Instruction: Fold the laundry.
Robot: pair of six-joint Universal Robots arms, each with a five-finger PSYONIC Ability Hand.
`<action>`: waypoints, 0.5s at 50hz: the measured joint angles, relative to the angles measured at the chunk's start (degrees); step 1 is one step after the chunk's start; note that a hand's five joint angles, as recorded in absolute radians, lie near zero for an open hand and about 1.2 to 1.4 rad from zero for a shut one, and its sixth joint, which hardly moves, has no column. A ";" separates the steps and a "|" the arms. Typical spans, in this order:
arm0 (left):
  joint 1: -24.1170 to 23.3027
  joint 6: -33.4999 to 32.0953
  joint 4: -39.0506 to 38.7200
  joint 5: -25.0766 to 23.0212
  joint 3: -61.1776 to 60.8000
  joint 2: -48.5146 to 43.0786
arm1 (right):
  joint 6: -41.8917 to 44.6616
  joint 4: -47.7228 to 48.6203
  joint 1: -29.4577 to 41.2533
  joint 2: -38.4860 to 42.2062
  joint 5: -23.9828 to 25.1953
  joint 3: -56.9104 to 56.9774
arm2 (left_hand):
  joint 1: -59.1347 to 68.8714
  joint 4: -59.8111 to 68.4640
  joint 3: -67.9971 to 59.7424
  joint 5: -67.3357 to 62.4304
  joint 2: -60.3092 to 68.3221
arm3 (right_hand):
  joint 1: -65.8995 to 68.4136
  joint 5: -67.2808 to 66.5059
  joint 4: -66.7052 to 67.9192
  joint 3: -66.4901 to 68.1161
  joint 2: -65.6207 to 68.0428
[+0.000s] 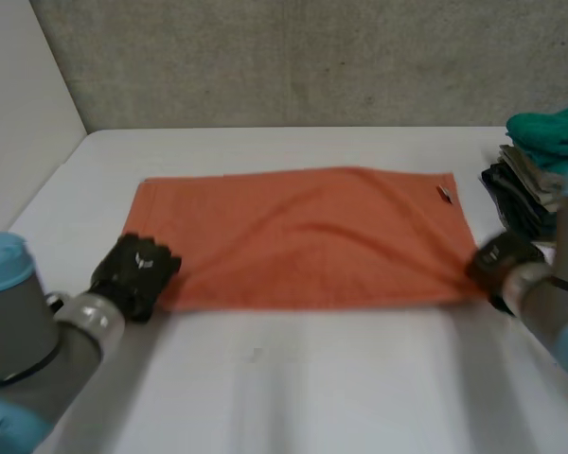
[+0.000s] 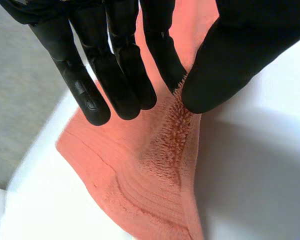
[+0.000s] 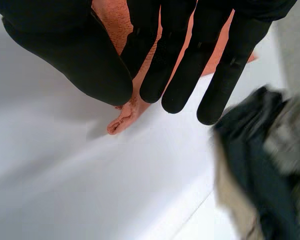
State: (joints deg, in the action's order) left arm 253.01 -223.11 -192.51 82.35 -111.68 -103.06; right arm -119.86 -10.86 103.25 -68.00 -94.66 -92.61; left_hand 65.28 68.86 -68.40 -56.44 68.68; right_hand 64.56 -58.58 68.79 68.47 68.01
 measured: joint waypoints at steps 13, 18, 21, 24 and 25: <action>0.86 -11.67 19.98 -0.02 -3.33 8.93 | 12.26 -3.31 -7.05 -9.48 0.06 -11.30 | -0.04 0.00 0.00 0.00 0.00 | 0.00 0.00 0.00 0.00 -0.01; 0.14 -11.17 13.66 0.36 3.09 3.91 | 9.45 1.47 -6.61 -4.50 -0.32 -7.22 | -0.04 0.00 0.00 0.00 0.00 | 0.00 -0.34 0.00 0.00 -0.01; -0.92 -10.29 7.50 0.64 10.11 -2.31 | 6.01 6.34 -5.44 0.87 -1.27 -1.85 | -0.04 0.00 0.00 0.00 0.00 | 0.00 -0.75 0.00 0.00 -0.01; -1.97 -9.67 3.39 0.84 16.60 -8.50 | 3.81 10.28 -4.35 4.89 -2.16 2.67 | -0.04 0.00 0.00 0.00 0.00 | 0.00 -0.80 0.00 0.00 -0.01; -2.49 -9.50 2.08 1.05 19.42 -11.21 | 3.16 12.00 -3.91 6.55 -2.50 4.59 | -0.04 0.00 0.00 0.00 0.00 | 0.00 -0.80 0.00 0.00 0.00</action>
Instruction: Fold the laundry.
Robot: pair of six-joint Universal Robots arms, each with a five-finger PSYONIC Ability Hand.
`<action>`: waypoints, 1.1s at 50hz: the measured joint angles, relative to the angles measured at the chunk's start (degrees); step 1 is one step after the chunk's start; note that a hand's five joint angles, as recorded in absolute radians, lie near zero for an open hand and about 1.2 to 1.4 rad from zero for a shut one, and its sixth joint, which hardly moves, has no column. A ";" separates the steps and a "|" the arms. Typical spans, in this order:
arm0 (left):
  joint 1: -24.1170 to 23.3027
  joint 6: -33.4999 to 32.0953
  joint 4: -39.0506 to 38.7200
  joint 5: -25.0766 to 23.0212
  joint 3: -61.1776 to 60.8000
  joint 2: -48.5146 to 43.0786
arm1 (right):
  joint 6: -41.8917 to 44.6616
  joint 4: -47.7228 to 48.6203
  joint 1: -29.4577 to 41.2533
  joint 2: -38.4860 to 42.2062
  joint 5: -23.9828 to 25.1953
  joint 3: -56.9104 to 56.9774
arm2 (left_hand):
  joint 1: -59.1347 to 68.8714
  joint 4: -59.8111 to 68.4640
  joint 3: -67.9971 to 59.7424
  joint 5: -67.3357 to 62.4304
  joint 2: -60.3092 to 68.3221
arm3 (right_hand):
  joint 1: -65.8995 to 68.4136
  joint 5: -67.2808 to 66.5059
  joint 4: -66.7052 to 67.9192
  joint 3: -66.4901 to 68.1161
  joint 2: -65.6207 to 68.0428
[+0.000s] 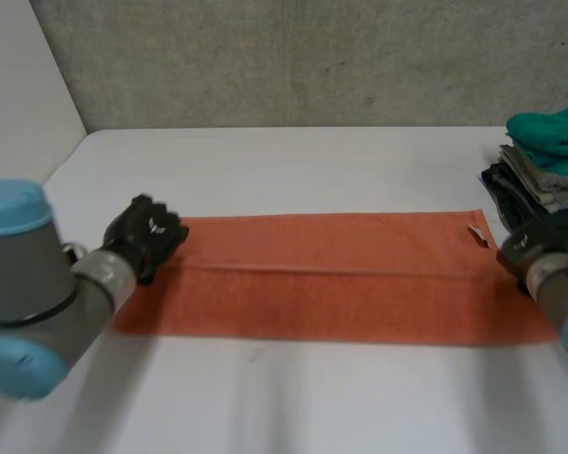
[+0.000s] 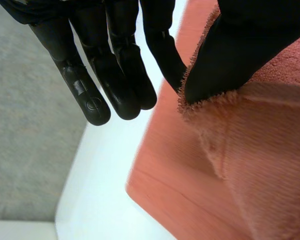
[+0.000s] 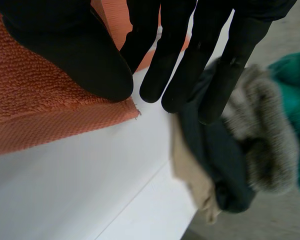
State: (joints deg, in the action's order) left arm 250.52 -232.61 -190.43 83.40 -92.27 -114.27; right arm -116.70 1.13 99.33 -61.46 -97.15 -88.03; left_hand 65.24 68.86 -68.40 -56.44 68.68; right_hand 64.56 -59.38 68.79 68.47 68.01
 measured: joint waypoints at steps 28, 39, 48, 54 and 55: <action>-7.09 0.30 -11.92 9.77 39.17 -31.00 | -1.63 20.56 3.99 25.10 -1.79 30.60 | -48.17 -46.59 45.42 44.08 -47.05 | -51.09 56.51 -55.57 -55.66 -55.37; -9.42 0.43 -13.34 10.22 32.44 -23.96 | -11.52 17.75 4.81 16.02 -1.74 23.91 | -54.41 -57.22 56.40 53.65 -57.04 | -51.09 56.83 -56.53 -56.32 -55.67; -7.00 8.53 -13.04 10.84 10.94 -6.35 | -22.36 5.70 1.22 1.37 8.58 11.38 | -54.41 -57.22 56.40 53.65 -57.04 | -51.09 56.81 -56.47 -56.22 -55.65; -5.12 24.34 -13.41 4.73 -3.99 4.79 | -28.35 -4.80 -4.89 -4.05 17.31 4.26 | -54.41 -57.22 56.40 53.65 -57.04 | -46.41 50.32 -50.18 -49.77 -49.66; -4.56 27.27 -13.47 3.16 -5.84 6.01 | -28.84 -5.64 -5.77 -4.33 18.41 3.31 | -54.41 -57.22 56.40 53.65 -57.04 | -46.01 49.81 -49.68 -49.40 -49.62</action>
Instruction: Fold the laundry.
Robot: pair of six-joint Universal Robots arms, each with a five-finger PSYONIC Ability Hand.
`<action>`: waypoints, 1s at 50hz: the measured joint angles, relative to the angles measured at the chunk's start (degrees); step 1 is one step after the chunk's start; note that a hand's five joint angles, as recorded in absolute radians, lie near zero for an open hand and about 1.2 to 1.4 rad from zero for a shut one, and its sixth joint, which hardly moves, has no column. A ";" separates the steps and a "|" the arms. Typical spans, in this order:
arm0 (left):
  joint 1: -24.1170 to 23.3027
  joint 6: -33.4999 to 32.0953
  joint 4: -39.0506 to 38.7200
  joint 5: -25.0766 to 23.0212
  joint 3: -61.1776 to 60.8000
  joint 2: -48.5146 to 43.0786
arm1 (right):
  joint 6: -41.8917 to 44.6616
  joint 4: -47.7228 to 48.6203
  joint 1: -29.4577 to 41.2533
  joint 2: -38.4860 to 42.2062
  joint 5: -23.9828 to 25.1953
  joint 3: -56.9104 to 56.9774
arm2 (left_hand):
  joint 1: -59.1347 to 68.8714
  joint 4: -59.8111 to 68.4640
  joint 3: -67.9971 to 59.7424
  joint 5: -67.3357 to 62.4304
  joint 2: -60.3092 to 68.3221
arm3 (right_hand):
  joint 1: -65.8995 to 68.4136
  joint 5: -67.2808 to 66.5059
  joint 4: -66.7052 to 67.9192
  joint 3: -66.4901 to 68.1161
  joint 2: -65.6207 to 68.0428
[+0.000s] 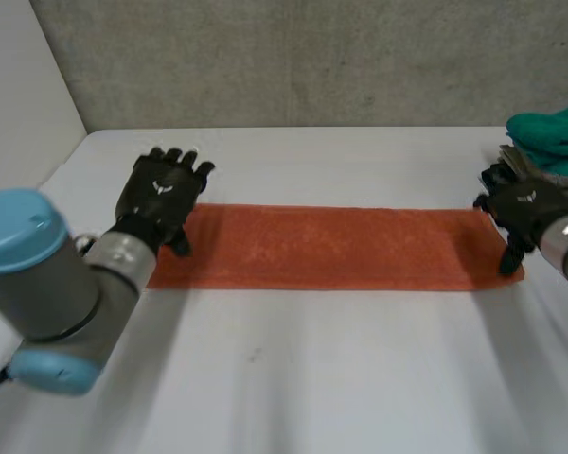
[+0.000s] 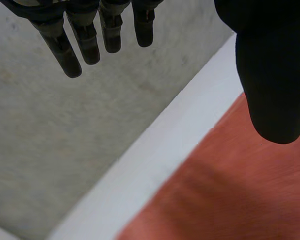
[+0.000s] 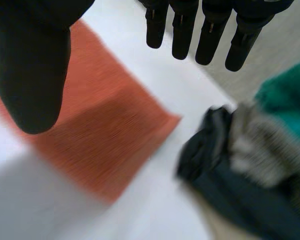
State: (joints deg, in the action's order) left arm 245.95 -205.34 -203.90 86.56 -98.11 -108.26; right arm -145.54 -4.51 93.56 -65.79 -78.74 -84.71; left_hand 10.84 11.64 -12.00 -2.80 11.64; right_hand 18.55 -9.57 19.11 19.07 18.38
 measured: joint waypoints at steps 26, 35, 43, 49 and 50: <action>4.48 16.61 -3.30 -12.72 -6.95 3.17 | 2.95 11.12 -7.88 9.18 3.29 -4.27 | 0.00 0.00 0.00 0.00 0.00 | 44.88 -46.70 49.36 48.93 49.26; 4.65 16.83 -3.05 -12.50 -6.91 4.46 | 14.71 11.42 -16.60 4.60 -5.51 -5.32 | 0.00 0.00 0.00 0.00 0.00 | 44.88 -47.30 49.44 48.93 49.26; 4.58 17.23 -2.79 -12.49 -7.30 6.73 | 26.01 12.25 -19.30 0.91 -7.57 -4.53 | 0.00 0.00 0.00 0.00 0.00 | 44.88 -47.62 49.47 48.94 49.26; 4.69 17.27 -2.96 -12.48 -7.54 7.78 | 21.38 16.06 -8.48 -2.28 -5.93 -3.69 | 0.00 0.00 0.00 0.00 0.00 | 44.88 -47.88 49.61 49.19 49.29; 4.77 17.27 -3.01 -12.47 -7.56 8.02 | 20.20 17.74 -4.51 -2.98 -4.97 -3.51 | 0.00 0.00 0.00 0.00 0.00 | 44.88 -47.89 49.63 49.19 49.29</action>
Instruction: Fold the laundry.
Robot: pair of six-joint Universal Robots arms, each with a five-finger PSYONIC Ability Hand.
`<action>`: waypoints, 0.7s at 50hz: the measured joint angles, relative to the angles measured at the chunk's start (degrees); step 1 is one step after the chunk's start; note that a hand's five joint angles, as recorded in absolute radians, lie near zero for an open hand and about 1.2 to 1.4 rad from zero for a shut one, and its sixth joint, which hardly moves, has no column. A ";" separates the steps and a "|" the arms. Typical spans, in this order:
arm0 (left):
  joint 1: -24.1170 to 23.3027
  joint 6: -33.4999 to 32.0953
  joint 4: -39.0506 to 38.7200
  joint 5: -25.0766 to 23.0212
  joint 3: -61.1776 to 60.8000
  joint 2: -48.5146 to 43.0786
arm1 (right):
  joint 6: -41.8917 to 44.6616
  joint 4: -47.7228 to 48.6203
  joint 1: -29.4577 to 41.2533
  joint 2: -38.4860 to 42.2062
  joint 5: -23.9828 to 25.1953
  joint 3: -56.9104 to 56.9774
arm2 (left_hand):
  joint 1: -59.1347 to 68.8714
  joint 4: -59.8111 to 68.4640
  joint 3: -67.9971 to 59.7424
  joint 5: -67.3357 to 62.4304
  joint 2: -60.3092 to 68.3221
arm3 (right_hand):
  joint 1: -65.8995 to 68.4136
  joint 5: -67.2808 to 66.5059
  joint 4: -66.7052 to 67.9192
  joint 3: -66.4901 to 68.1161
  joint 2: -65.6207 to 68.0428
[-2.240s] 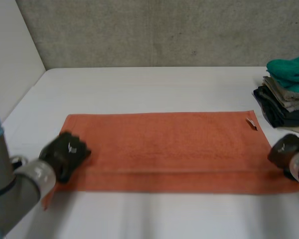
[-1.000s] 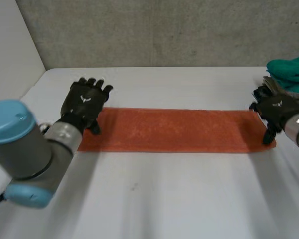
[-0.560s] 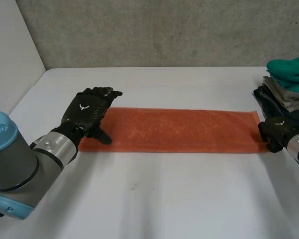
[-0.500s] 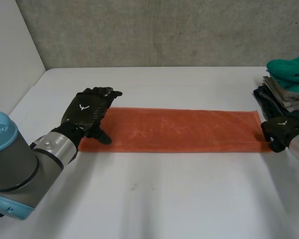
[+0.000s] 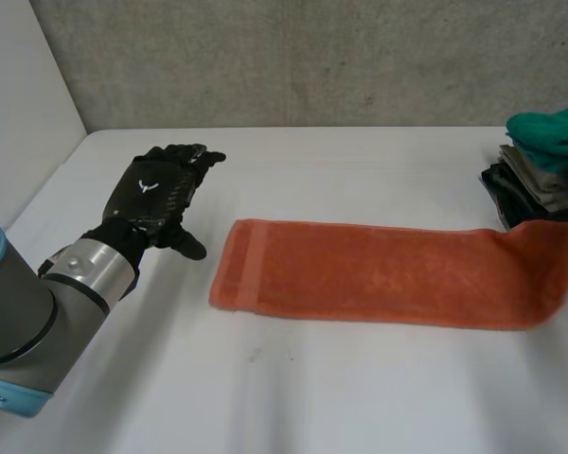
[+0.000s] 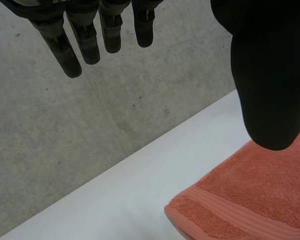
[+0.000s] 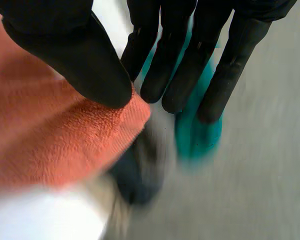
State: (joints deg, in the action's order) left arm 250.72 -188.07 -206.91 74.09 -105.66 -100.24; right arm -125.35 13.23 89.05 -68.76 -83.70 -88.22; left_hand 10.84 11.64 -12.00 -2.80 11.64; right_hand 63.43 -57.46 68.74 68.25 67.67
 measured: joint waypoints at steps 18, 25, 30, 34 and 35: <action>0.93 -0.08 -0.16 0.01 -0.20 0.98 | 0.14 11.49 44.65 20.74 14.81 13.26 | 0.00 0.00 0.00 0.00 0.00 | 0.00 0.10 -0.36 -0.27 -0.18; 1.02 -0.13 -0.22 0.31 0.52 0.93 | -0.79 9.83 46.98 25.04 11.38 16.14 | 0.00 0.00 0.00 0.00 0.00 | -43.19 47.56 -47.65 -47.13 -47.59; 0.82 -0.12 -0.27 1.81 2.40 0.68 | -9.21 8.94 44.86 19.48 3.79 12.82 | 0.00 0.00 0.00 0.00 0.00 | -49.82 54.92 -56.53 -56.17 -55.40; 0.07 -0.15 -0.25 2.73 4.38 -0.23 | -18.73 6.86 40.49 13.21 0.46 8.04 | 0.00 0.00 0.00 0.00 0.00 | -49.82 54.92 -56.53 -56.17 -55.40; -0.36 -0.17 -0.23 2.89 4.96 -0.73 | -21.39 5.85 39.01 11.53 -0.09 6.58 | 0.00 0.00 0.00 0.00 0.00 | -49.82 54.92 -56.53 -56.17 -55.40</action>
State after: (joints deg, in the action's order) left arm 250.36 -188.24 -207.14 76.98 -100.71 -100.97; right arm -146.74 19.08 128.06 -57.23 -83.79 -81.65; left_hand 10.84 11.65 -12.00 -2.80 11.64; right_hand 13.61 -2.54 12.21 12.09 12.28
